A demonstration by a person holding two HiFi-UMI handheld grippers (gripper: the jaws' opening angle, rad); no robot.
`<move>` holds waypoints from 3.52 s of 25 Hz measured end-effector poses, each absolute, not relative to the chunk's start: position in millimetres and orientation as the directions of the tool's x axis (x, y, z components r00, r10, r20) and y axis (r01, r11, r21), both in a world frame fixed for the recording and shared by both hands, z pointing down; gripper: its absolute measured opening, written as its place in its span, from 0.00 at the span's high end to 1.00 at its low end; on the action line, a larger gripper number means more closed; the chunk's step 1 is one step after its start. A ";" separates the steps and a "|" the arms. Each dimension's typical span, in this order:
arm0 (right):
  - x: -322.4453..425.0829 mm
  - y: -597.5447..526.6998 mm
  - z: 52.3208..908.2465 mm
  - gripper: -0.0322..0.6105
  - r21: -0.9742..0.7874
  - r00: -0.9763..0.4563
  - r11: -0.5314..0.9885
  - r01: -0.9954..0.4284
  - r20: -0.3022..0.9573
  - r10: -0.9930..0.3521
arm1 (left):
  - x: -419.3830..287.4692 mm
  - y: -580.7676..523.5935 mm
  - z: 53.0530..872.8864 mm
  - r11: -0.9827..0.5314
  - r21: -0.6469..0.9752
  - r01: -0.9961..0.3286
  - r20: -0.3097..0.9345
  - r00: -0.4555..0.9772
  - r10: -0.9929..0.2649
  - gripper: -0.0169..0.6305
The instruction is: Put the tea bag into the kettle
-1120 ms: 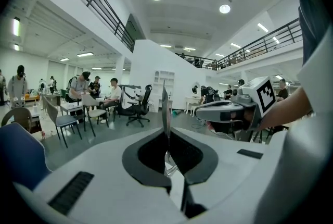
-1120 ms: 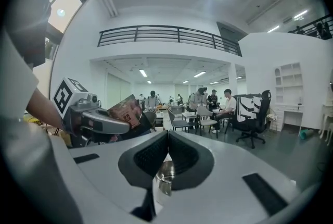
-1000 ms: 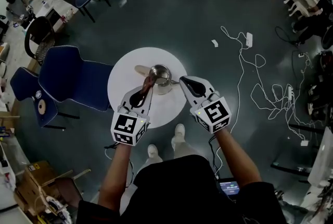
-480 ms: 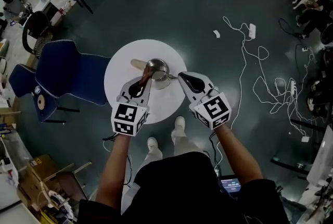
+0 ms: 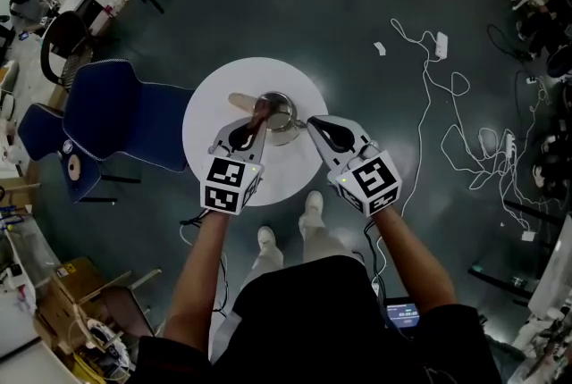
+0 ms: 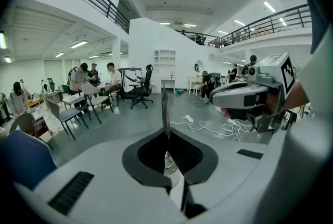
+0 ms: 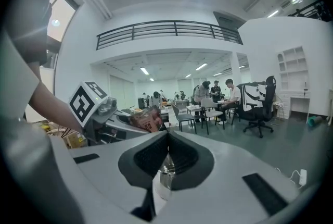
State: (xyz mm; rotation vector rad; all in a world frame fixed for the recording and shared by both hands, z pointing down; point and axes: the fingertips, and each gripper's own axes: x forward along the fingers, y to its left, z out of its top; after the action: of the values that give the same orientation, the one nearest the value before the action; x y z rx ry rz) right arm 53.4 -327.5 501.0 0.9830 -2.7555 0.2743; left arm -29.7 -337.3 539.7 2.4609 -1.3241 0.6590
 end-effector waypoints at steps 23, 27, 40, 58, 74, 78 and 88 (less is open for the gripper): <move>57.3 -327.8 550.7 0.92 -0.159 -0.757 0.754 -0.637 0.316 -0.573 | -20.1 -373.6 630.3 -0.513 0.037 -0.858 0.671 0.402 -0.623 0.95; 58.8 -327.4 555.2 0.92 -0.163 -0.754 0.751 -0.640 0.318 -0.575 | -17.7 -375.6 638.9 -0.516 0.038 -0.856 0.676 0.402 -0.617 0.95; 64.6 -329.3 559.1 0.92 -0.169 -0.752 0.747 -0.642 0.328 -0.572 | -16.8 -377.1 641.1 -0.510 0.061 -0.858 0.661 0.417 -0.623 0.95; 63.1 -328.9 567.2 0.92 -0.183 -0.749 0.742 -0.645 0.342 -0.568 | -19.8 -379.4 645.0 -0.506 0.076 -0.859 0.660 0.423 -0.620 0.82; 45.8 -328.7 529.9 0.92 -0.135 -0.755 0.758 -0.638 0.300 -0.583 | -36.0 -353.4 580.7 -0.530 0.069 -0.845 0.563 0.472 -0.678 0.93; 34.5 -322.4 514.0 0.92 -0.102 -0.758 0.769 -0.631 0.294 -0.583 | -45.9 -341.9 553.2 -0.544 0.054 -0.837 0.521 0.488 -0.700 0.94; 4.9 -305.0 473.2 0.92 -0.038 -0.750 0.770 -0.637 0.263 -0.607 | -70.0 -308.5 495.0 -0.550 0.054 -0.833 0.414 0.520 -0.747 0.95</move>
State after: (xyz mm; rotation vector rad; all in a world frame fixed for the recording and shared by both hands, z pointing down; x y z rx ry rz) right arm 4.9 -305.0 473.2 0.9741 -2.7298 0.1838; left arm -70.0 -308.5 495.0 2.5165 -1.3357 0.5081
